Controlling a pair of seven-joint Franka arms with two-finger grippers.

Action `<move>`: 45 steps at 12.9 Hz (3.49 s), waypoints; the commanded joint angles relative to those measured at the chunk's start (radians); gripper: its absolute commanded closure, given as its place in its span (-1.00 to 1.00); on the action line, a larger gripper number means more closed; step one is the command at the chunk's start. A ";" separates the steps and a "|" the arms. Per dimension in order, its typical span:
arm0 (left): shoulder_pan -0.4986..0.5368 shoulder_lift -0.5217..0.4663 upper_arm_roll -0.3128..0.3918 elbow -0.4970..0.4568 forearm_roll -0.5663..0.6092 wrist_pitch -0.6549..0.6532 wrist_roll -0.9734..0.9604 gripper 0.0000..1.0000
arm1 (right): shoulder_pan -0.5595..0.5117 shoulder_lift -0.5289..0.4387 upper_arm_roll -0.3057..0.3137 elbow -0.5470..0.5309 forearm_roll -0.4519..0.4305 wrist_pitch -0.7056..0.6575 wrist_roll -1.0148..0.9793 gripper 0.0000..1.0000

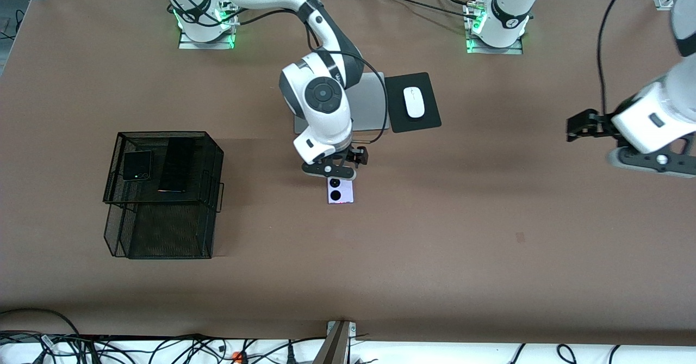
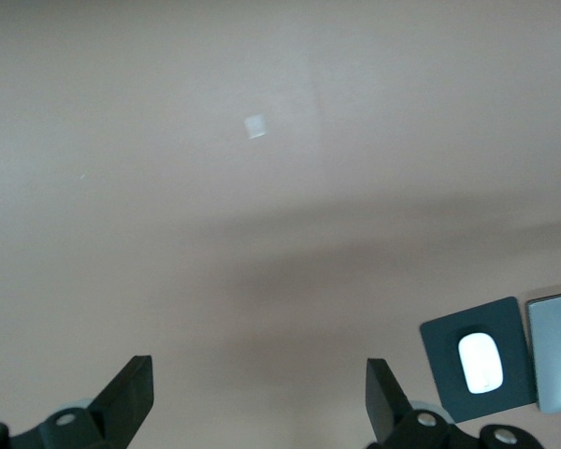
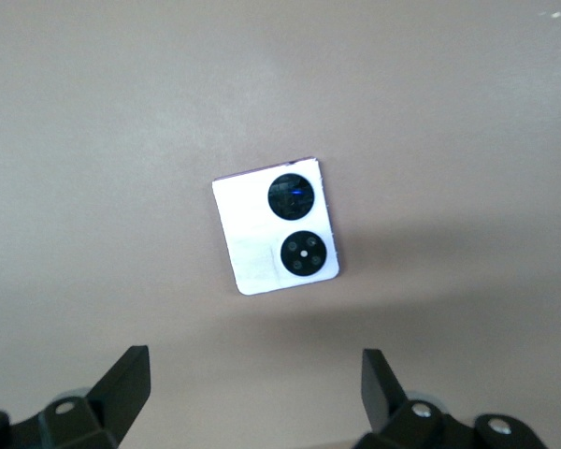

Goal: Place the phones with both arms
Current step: 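Grasp the white phone with the right gripper while the left gripper withdraws, then carry the white phone into the mesh basket and open the right gripper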

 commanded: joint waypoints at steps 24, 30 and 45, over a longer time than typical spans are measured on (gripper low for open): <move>-0.065 -0.194 0.117 -0.215 -0.046 0.212 0.032 -1.00 | -0.008 0.189 0.000 0.025 -0.004 0.264 -0.163 1.00; -0.070 -0.193 0.111 -0.215 -0.050 0.209 0.032 -1.00 | -0.024 0.046 -0.021 0.057 -0.003 -0.008 -0.160 1.00; -0.068 -0.202 0.091 -0.213 -0.049 0.143 -0.015 -1.00 | -0.416 -0.144 -0.323 0.094 0.056 -0.428 -0.896 1.00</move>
